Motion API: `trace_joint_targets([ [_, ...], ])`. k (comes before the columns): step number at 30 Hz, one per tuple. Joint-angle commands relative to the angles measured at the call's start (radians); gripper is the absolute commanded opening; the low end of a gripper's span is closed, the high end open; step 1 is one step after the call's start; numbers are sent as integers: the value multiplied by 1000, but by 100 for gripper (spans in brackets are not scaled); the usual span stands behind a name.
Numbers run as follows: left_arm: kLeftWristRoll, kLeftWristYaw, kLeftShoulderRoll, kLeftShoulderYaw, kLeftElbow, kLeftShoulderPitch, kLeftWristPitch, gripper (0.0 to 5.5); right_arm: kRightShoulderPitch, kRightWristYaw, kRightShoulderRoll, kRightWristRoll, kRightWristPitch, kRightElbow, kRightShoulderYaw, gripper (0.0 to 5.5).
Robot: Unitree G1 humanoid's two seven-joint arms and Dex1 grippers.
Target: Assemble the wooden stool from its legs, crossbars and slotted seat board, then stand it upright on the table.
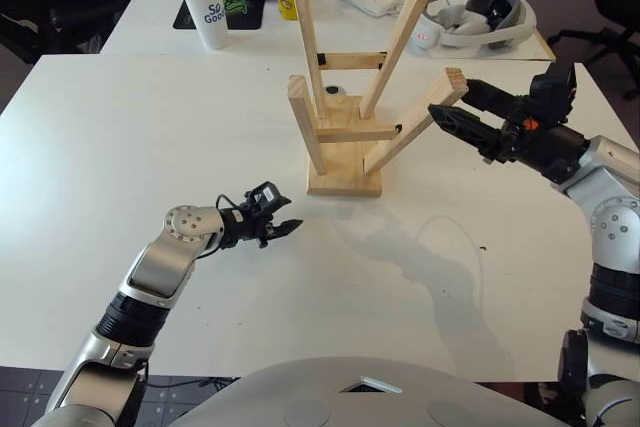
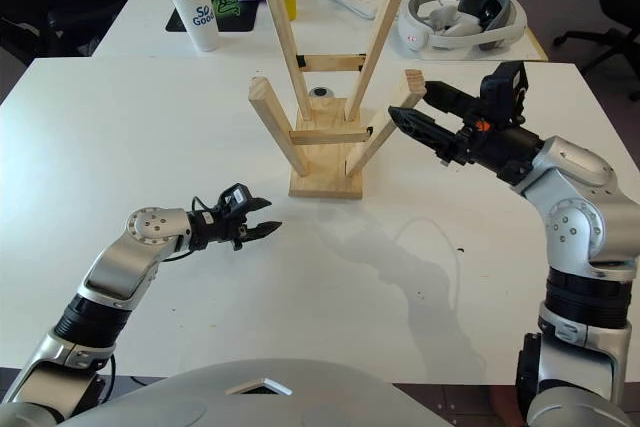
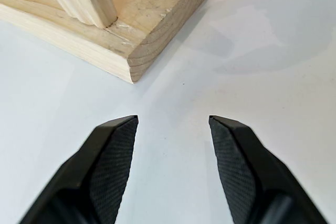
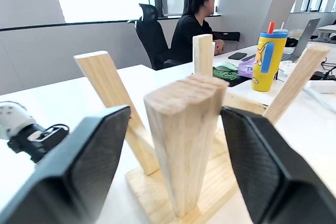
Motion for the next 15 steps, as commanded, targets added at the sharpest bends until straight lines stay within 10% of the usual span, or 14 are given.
trace_joint_targets([
  [1,-37,18,-30,12,-57,31,19,254,250,77,-82,-31,51,-32,34,317],
  [15,128,370,-351,-124,35,-24,-93,83,112,0,68,-201,-103,94,234,189],
])
